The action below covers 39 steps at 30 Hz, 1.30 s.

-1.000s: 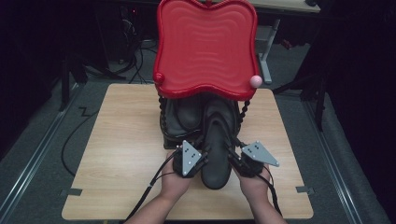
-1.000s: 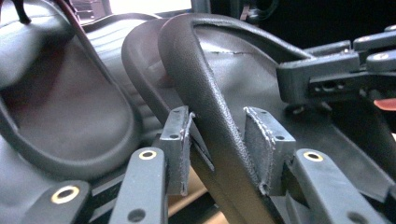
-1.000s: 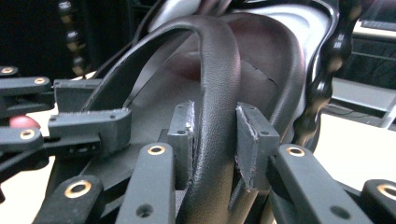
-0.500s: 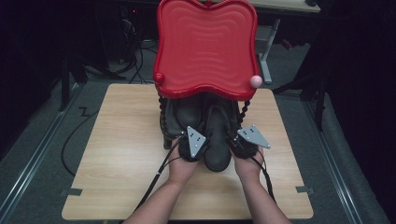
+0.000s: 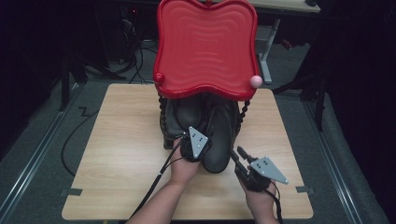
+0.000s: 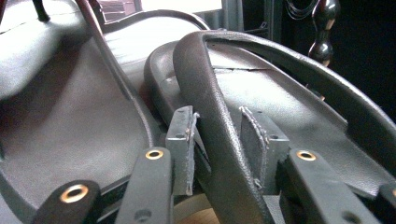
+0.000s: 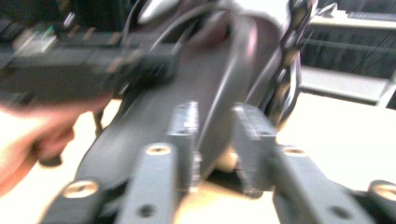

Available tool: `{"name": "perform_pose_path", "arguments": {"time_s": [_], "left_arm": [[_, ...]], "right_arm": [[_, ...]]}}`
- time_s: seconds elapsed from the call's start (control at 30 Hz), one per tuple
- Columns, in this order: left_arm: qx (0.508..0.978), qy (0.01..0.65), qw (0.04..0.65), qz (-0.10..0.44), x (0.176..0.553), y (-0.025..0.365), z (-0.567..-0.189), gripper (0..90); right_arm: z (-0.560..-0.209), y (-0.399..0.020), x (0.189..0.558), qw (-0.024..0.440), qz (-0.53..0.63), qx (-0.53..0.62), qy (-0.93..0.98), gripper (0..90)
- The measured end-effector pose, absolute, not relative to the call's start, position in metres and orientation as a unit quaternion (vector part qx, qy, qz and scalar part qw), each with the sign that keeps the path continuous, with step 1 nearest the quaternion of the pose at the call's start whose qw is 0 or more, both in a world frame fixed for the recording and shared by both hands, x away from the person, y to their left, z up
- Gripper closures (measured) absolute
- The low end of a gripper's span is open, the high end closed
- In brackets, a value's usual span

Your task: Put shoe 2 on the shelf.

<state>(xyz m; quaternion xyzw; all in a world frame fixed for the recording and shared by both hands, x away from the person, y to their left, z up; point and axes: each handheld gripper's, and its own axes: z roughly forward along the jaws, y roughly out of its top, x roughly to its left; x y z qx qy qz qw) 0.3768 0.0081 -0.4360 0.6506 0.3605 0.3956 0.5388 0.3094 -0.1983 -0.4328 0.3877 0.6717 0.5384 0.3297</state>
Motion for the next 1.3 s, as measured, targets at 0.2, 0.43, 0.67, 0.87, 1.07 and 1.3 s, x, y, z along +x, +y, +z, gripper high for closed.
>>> {"name": "perform_pose_path", "arguments": {"time_s": [0.2, 0.43, 0.67, 0.87, 1.07, 1.3], "left_arm": [[0.650, 0.368, 0.536, 0.395, 0.377, 0.007, -0.438, 65.5], [0.648, 0.369, 0.537, 0.394, 0.378, 0.007, -0.438, 65.7], [0.645, 0.370, 0.540, 0.394, 0.379, 0.008, -0.437, 65.5], [0.644, 0.361, 0.545, 0.398, 0.372, 0.012, -0.432, 59.8], [0.646, 0.353, 0.551, 0.393, 0.348, 0.027, -0.432, 57.8], [0.669, 0.353, 0.529, 0.384, 0.304, 0.064, -0.456, 57.5]], "right_arm": [[-0.454, -0.191, 0.266, 0.299, 0.523, 0.361, 0.712, 90.0], [-0.476, -0.164, 0.260, 0.266, 0.494, 0.326, 0.761, 90.0], [-0.479, -0.154, 0.273, 0.259, 0.492, 0.328, 0.763, 90.0], [-0.474, -0.155, 0.287, 0.266, 0.499, 0.339, 0.752, 90.0], [-0.468, -0.161, 0.304, 0.273, 0.503, 0.353, 0.740, 89.9], [-0.464, -0.162, 0.325, 0.288, 0.501, 0.362, 0.731, 89.8]]}}
